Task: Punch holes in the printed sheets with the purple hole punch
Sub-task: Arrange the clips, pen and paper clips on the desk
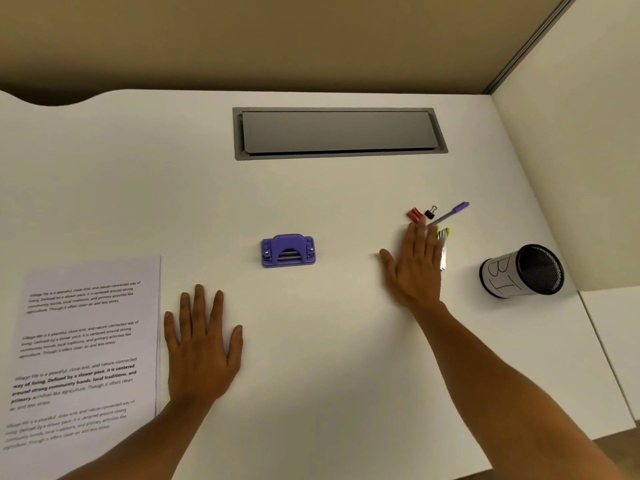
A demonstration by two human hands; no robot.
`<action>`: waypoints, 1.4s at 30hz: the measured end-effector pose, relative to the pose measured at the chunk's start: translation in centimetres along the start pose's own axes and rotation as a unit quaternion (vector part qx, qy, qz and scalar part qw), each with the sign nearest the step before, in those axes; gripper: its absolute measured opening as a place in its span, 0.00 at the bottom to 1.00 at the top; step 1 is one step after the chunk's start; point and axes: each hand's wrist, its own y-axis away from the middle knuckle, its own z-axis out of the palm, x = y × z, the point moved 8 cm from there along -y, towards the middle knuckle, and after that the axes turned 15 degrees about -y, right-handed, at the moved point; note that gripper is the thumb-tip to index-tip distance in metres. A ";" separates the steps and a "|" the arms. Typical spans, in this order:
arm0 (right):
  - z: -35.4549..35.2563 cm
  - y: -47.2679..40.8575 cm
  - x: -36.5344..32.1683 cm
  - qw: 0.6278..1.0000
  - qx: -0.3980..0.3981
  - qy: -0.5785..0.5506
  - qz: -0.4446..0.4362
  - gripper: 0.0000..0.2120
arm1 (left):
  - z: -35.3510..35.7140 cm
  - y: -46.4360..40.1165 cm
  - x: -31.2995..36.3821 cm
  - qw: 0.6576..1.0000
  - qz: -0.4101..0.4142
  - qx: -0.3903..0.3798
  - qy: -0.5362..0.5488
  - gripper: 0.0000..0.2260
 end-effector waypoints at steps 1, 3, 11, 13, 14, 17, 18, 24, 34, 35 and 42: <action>-0.6 0.7 0.6 0.999 0.032 -0.008 0.043 0.41 | 0.0 0.0 0.0 1.000 0.000 -0.001 0.000 0.32; -1.3 2.6 2.2 0.981 0.085 -0.055 0.166 0.44 | 0.0 0.0 0.1 1.000 0.003 -0.004 -0.001 0.32; -0.2 2.1 2.9 0.926 0.088 -0.173 0.324 0.40 | 0.2 -0.1 0.0 1.000 0.002 -0.004 0.003 0.33; -0.3 0.2 2.6 0.929 0.091 -0.180 0.309 0.38 | 0.3 -0.1 0.0 1.000 0.003 -0.003 0.000 0.33; -0.3 -0.6 2.5 0.929 0.094 -0.183 0.307 0.37 | 0.3 -0.1 0.0 1.000 0.003 -0.003 -0.001 0.33; -0.3 -2.2 2.4 0.924 0.100 -0.187 0.317 0.35 | 0.5 -0.1 0.0 1.000 0.003 -0.007 -0.006 0.33; -0.2 -2.4 2.5 0.923 0.100 -0.187 0.322 0.35 | 0.5 -0.1 0.0 1.000 0.002 -0.008 -0.007 0.32; -1.8 -1.5 2.0 0.906 0.171 -0.242 0.301 0.40 | 0.0 0.0 0.1 1.000 0.003 -0.011 -0.008 0.32; 2.5 8.5 -3.6 0.908 0.032 -0.198 0.369 0.48 | 0.3 0.1 0.0 1.000 0.004 0.001 0.000 0.32; 2.4 8.2 -3.8 0.910 0.026 -0.190 0.369 0.48 | 0.3 0.1 0.0 1.000 0.004 0.003 0.002 0.32; 1.1 2.3 -2.3 0.926 0.019 -0.181 0.330 0.47 | 0.4 0.0 0.0 1.000 0.002 0.010 0.001 0.32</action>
